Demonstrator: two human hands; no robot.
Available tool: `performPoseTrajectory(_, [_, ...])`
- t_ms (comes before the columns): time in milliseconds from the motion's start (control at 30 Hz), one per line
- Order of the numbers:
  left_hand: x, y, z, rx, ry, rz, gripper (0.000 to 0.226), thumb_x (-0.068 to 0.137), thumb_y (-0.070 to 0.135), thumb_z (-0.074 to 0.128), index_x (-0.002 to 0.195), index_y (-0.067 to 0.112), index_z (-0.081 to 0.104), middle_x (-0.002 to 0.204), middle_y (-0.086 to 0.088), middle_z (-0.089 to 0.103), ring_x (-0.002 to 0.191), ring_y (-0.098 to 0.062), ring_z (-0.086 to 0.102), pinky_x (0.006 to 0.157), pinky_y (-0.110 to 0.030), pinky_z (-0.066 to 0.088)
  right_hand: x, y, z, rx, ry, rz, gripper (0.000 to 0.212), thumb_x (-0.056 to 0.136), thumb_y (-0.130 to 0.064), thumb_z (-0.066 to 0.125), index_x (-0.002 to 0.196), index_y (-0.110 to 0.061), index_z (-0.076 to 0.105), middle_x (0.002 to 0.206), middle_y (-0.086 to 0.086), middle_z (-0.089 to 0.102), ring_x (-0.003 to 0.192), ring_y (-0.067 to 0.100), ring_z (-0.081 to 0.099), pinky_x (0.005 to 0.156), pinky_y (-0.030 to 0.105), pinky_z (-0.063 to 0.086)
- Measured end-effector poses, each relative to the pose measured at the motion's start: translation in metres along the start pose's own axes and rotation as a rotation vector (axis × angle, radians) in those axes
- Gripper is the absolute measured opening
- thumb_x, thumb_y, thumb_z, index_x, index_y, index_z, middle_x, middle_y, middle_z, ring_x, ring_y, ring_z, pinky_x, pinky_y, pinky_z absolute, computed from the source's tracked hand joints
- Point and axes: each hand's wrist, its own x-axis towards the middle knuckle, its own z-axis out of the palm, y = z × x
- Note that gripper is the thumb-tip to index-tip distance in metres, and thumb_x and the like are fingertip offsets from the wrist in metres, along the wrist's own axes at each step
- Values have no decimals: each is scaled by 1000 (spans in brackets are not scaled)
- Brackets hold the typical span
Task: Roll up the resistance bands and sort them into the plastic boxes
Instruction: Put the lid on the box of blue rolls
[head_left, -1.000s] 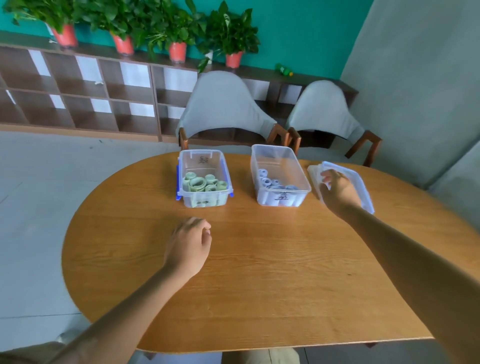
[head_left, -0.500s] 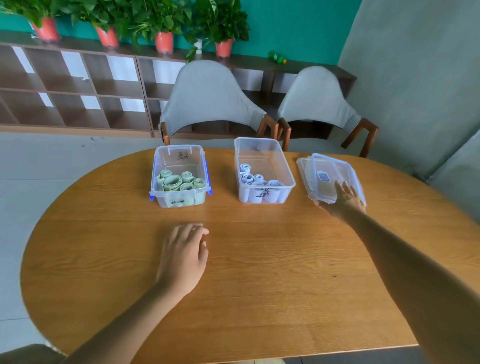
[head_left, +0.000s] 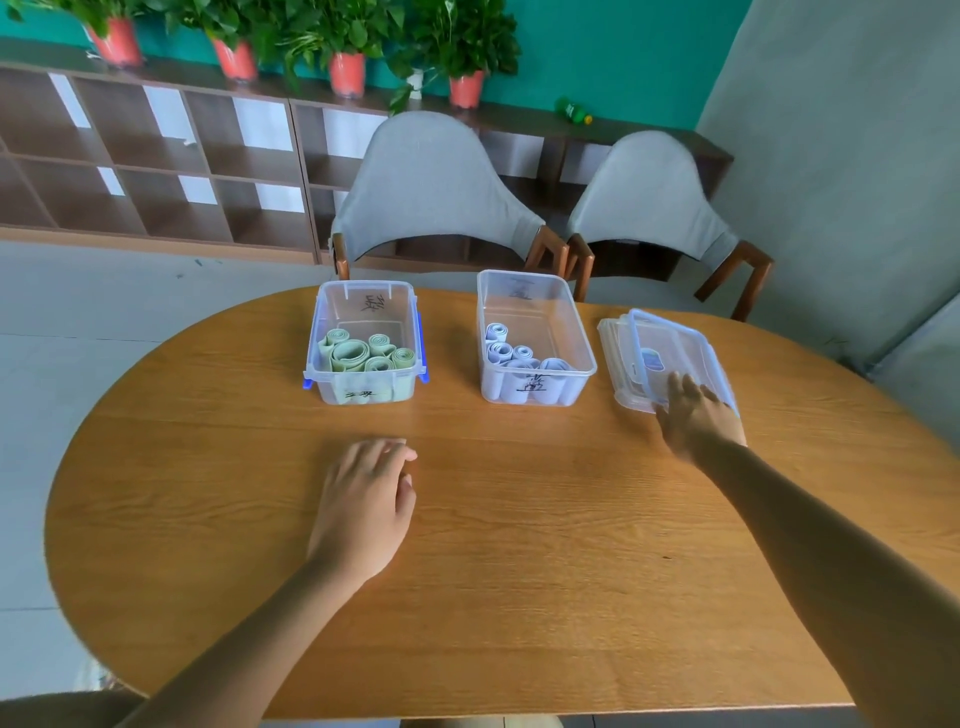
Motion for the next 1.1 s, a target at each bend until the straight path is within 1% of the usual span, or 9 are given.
performPoseTrajectory(100, [0,0,-1,-3,1,-2,24,90,16,62,113,22,63,123,6,63,111,-21,54,93,-40,47,-5,2,-10,-5,67,3,42,100,-17,48,139,-11,34,126,12,56,97,26,61,82,42,59])
performPoseTrajectory(200, [0,1,0,-6,-1,-8,24,90,16,61,113,22,63,123,7,63,110,-21,54,93,-40,48,-6,2,-27,43,171,44,20,98,-6,41,117,-6,45,105,15,62,80,27,57,73,40,53])
performPoseTrajectory(267, [0,0,0,-10,-4,-7,24,90,16,61,113,22,63,122,7,63,110,-21,54,92,-40,48,-4,1,-41,47,211,41,26,96,-2,45,122,-4,45,113,20,64,92,32,62,80,43,54])
performPoseTrajectory(300, [0,-1,1,-13,-6,-4,24,90,16,60,113,22,62,122,7,62,110,-21,54,92,-40,48,-4,1,-47,16,214,21,39,94,0,50,132,-1,42,125,23,61,108,36,62,93,45,52])
performPoseTrajectory(400, [0,-2,1,-21,-6,-1,24,91,16,60,113,22,62,123,7,63,110,-21,54,92,-40,48,-4,-5,-67,-27,213,-14,64,90,7,53,148,1,29,149,23,45,139,35,44,117,45,37])
performPoseTrajectory(667, [4,-4,-2,-162,-12,-60,23,89,14,64,110,23,65,118,11,65,110,-15,55,95,-35,47,-14,-59,-110,86,319,-122,61,91,7,52,147,-4,31,146,21,49,129,36,54,104,48,50])
performPoseTrajectory(767, [4,-7,-4,-232,-11,-89,23,89,12,64,109,23,67,121,11,65,115,-13,55,100,-30,43,-20,-95,-121,111,385,-225,66,91,7,52,151,-5,26,151,21,43,137,35,47,110,47,45])
performPoseTrajectory(900, [-1,-10,-7,-274,-25,-55,24,92,14,64,114,21,69,131,10,63,124,-9,53,106,-24,37,-24,-152,-130,119,401,-375,76,90,15,45,157,-2,13,161,20,26,150,29,28,122,36,25])
performPoseTrajectory(1100, [-2,-19,-9,-478,-116,-106,18,94,13,63,109,23,68,140,11,57,135,0,44,115,-24,34,-29,-242,-127,148,378,-555,76,89,17,43,157,-1,14,162,20,26,149,31,28,122,34,19])
